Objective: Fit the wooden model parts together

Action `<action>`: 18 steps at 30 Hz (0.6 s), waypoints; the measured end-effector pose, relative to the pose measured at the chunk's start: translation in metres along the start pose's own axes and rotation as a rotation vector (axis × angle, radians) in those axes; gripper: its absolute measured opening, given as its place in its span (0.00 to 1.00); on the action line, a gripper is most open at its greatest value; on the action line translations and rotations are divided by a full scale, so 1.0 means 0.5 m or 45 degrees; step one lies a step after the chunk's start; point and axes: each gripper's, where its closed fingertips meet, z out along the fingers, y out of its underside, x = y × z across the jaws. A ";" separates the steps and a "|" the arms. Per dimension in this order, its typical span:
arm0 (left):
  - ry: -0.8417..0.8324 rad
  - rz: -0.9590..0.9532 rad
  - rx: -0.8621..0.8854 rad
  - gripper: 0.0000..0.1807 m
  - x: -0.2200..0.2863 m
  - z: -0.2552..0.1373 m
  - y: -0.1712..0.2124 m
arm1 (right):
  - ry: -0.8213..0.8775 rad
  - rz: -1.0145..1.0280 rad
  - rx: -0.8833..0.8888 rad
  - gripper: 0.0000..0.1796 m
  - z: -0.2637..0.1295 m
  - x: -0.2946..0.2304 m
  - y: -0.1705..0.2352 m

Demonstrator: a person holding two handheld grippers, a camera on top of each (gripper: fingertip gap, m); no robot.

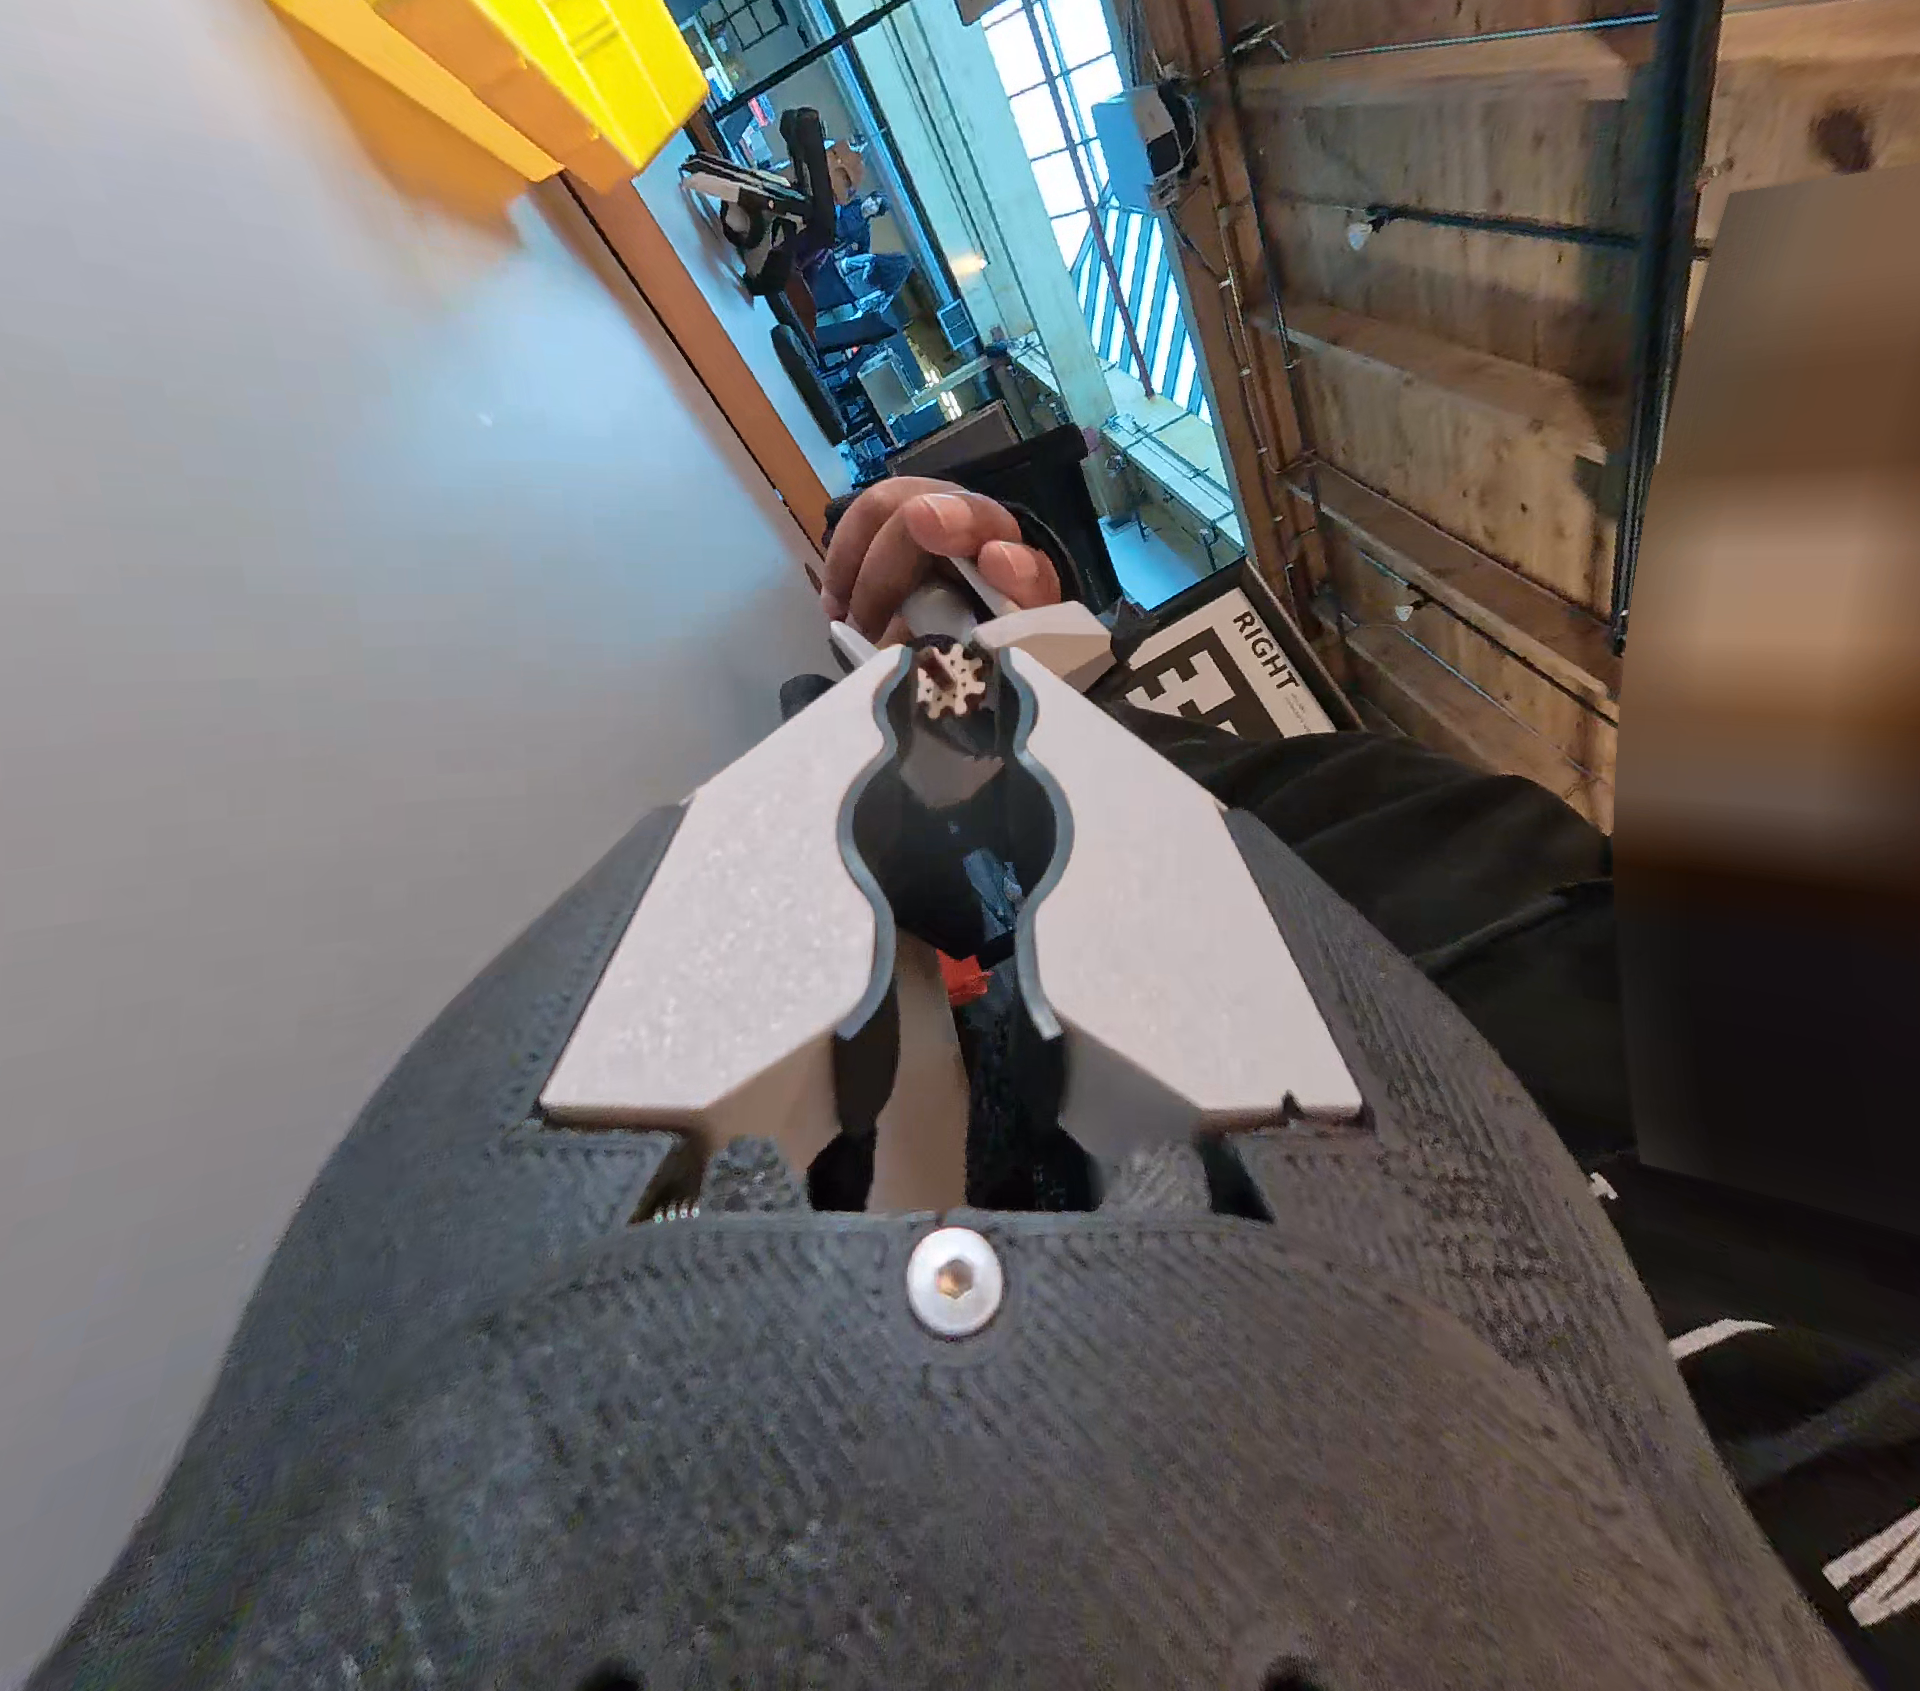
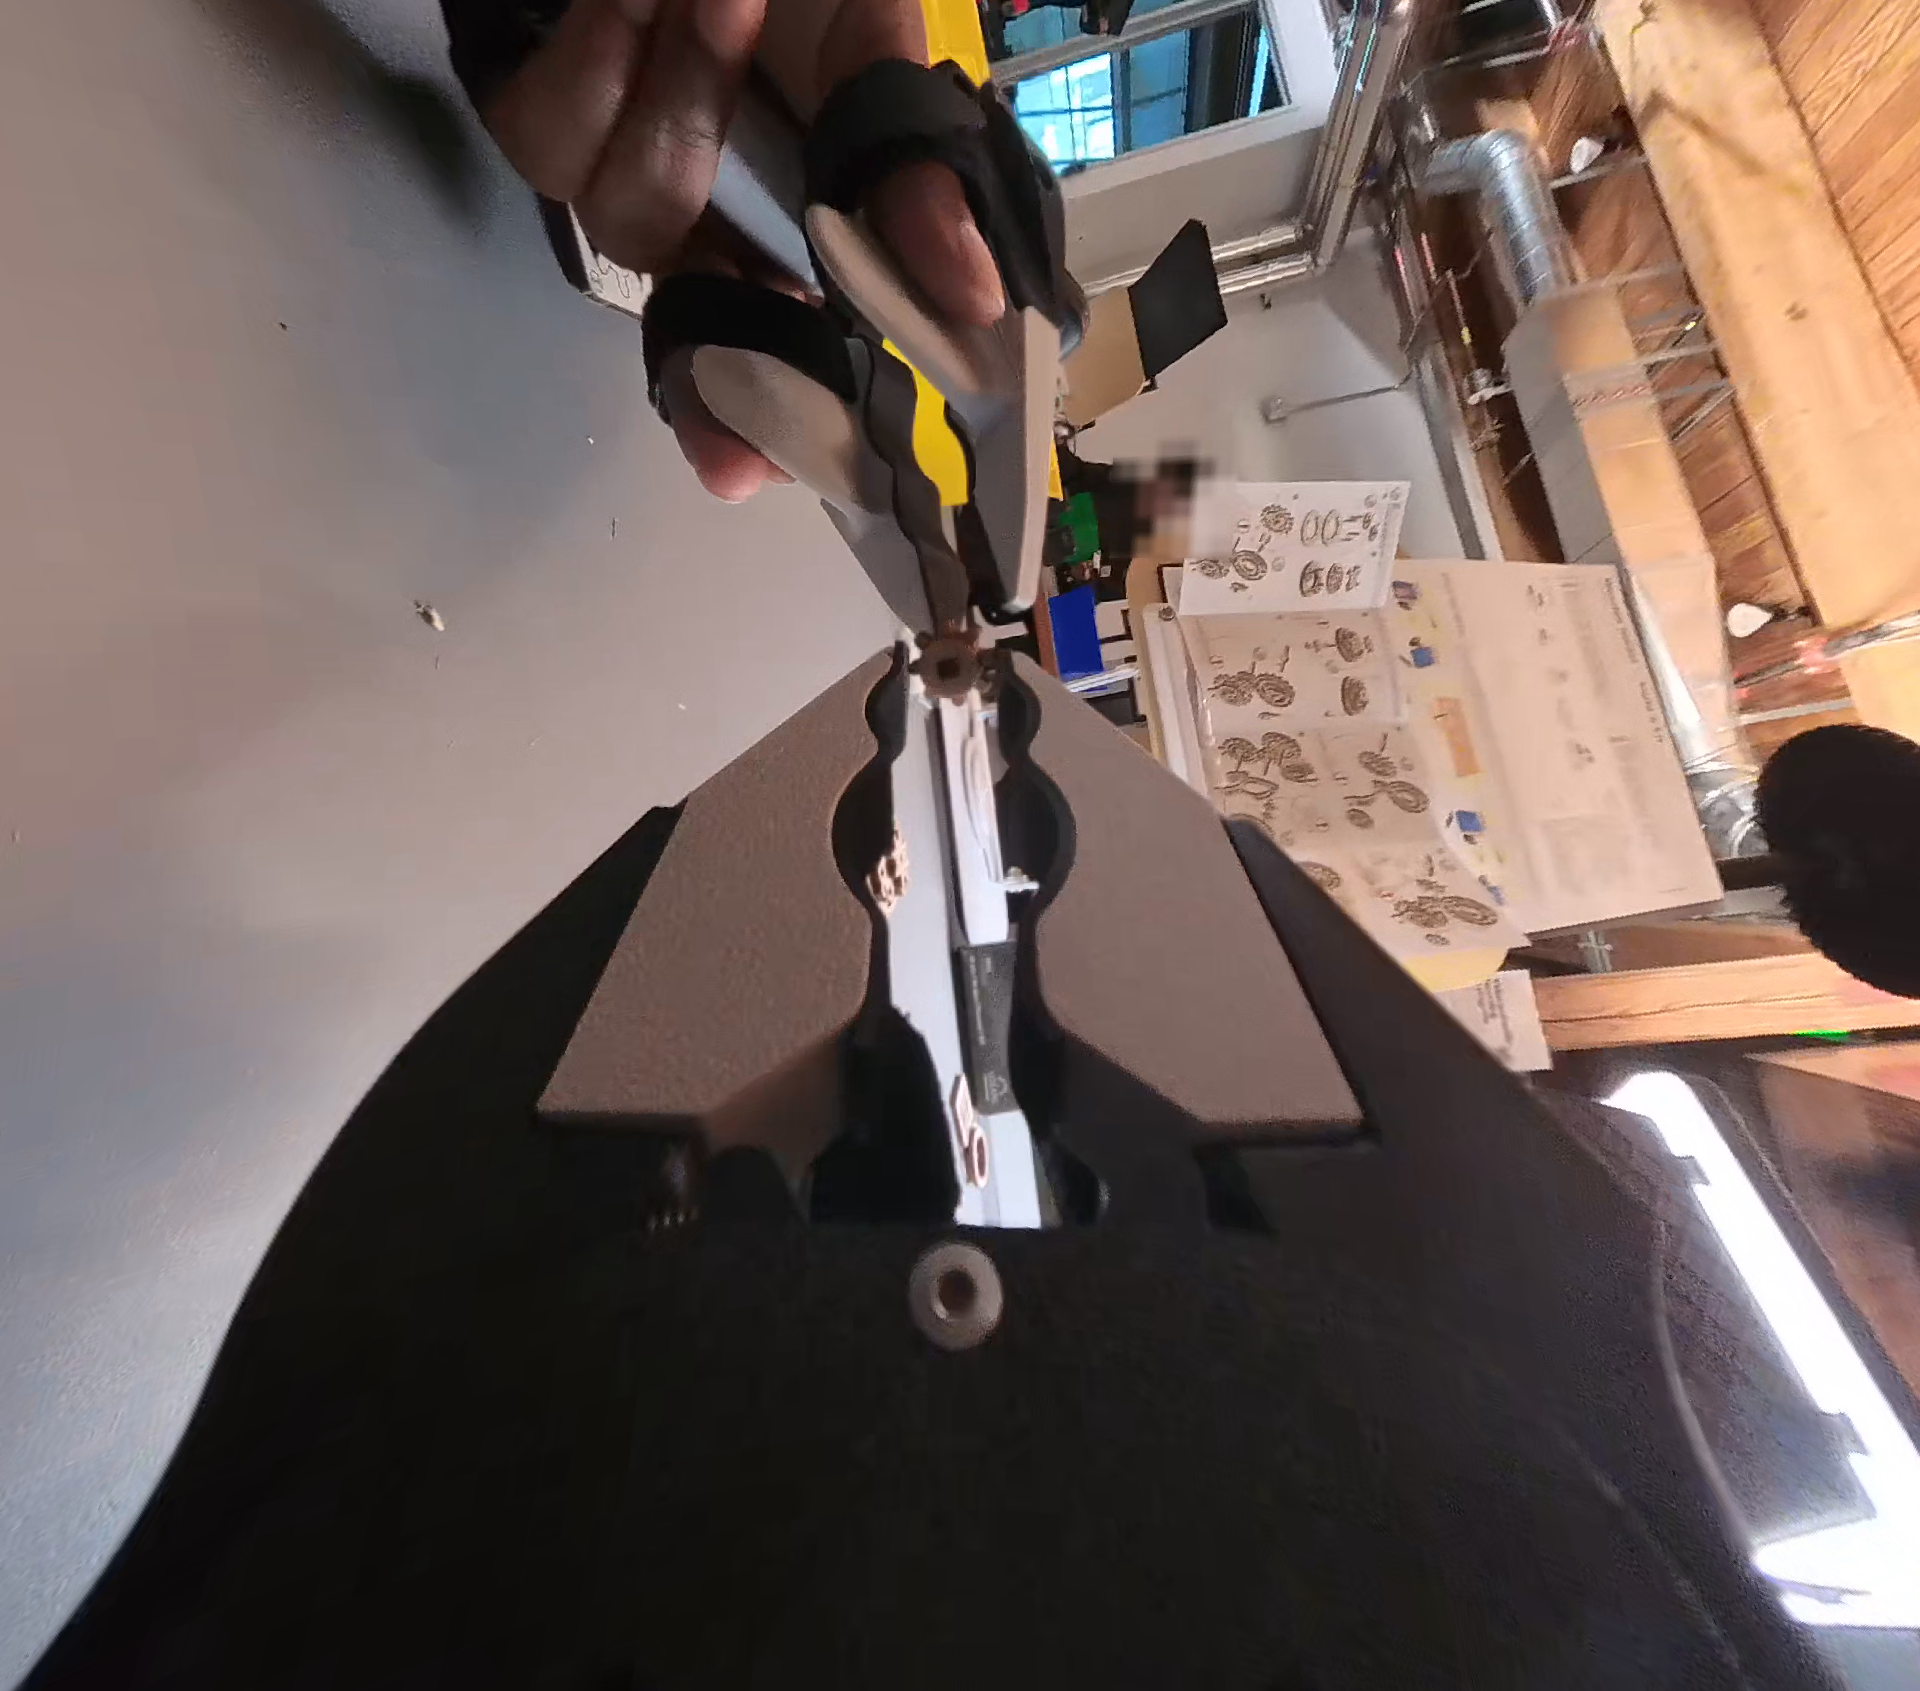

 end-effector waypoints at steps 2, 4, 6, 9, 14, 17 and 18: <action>-0.009 0.002 -0.026 0.05 -0.001 0.007 0.004 | 0.019 -0.026 0.006 0.08 0.002 0.003 -0.002; -0.022 0.006 -0.020 0.02 -0.003 0.010 0.002 | 0.034 -0.047 0.005 0.08 0.004 0.006 -0.001; -0.041 0.040 -0.011 0.01 -0.004 0.010 -0.002 | 0.041 -0.052 -0.005 0.08 0.005 0.007 0.003; -0.100 0.210 -0.060 0.01 0.000 0.010 -0.009 | 0.025 0.034 -0.021 0.08 0.005 0.008 0.010; -0.500 0.943 -0.486 0.01 -0.052 -0.014 -0.007 | -0.237 0.651 -0.090 0.09 -0.016 -0.006 0.055; -0.726 1.269 -0.787 0.01 -0.118 -0.027 -0.003 | -0.429 0.964 -0.150 0.10 -0.024 -0.030 0.072; -0.751 1.300 -0.855 0.01 -0.135 -0.026 0.002 | -0.473 1.024 -0.171 0.10 -0.025 -0.037 0.075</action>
